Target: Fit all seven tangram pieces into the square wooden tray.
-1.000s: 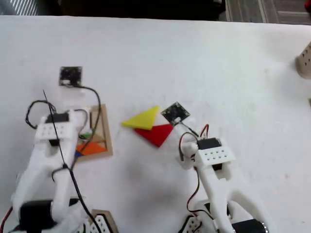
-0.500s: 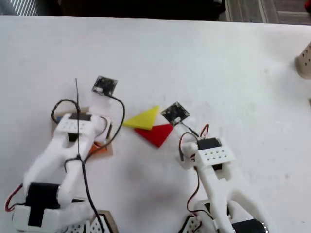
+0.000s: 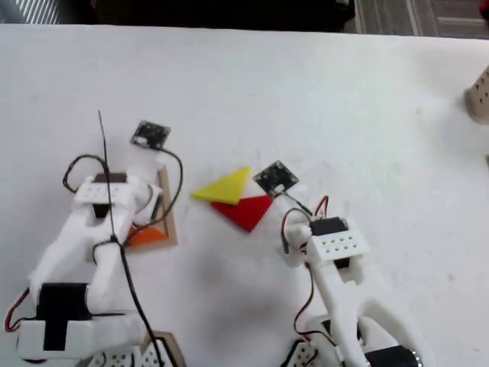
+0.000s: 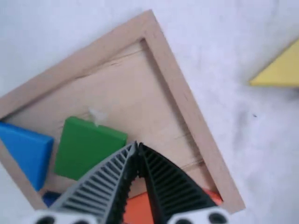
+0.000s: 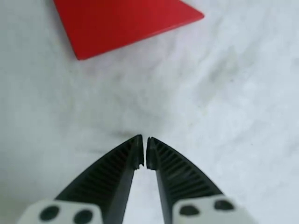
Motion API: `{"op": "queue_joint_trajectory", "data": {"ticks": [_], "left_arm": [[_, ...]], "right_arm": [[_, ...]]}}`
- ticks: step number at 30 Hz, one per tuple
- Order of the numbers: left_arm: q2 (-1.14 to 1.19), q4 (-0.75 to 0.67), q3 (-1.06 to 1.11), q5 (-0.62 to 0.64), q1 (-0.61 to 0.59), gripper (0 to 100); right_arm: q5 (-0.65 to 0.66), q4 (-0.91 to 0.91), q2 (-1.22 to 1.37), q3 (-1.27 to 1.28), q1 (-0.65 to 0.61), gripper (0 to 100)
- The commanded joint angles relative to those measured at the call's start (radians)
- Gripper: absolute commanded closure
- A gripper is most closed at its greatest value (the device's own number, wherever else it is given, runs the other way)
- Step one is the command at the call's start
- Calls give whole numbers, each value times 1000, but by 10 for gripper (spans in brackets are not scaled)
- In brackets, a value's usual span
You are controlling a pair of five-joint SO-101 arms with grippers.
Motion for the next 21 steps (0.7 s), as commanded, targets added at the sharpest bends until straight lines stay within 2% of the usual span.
{"op": "queue_joint_trajectory", "data": {"ticks": [1,7,15,21], "left_arm": [[-25,28,-40,-11,-28,976],[-25,43,-40,-11,-77,976],[-33,34,-63,6,-42,976],[-22,0,-163,176,-21,976]], "right_arm": [[-3,-15,-33,-5,-4,981],[-3,-16,-33,-5,-4,981],[-3,-16,-33,-5,-4,981],[-3,-16,-33,-5,-4,981]]}}
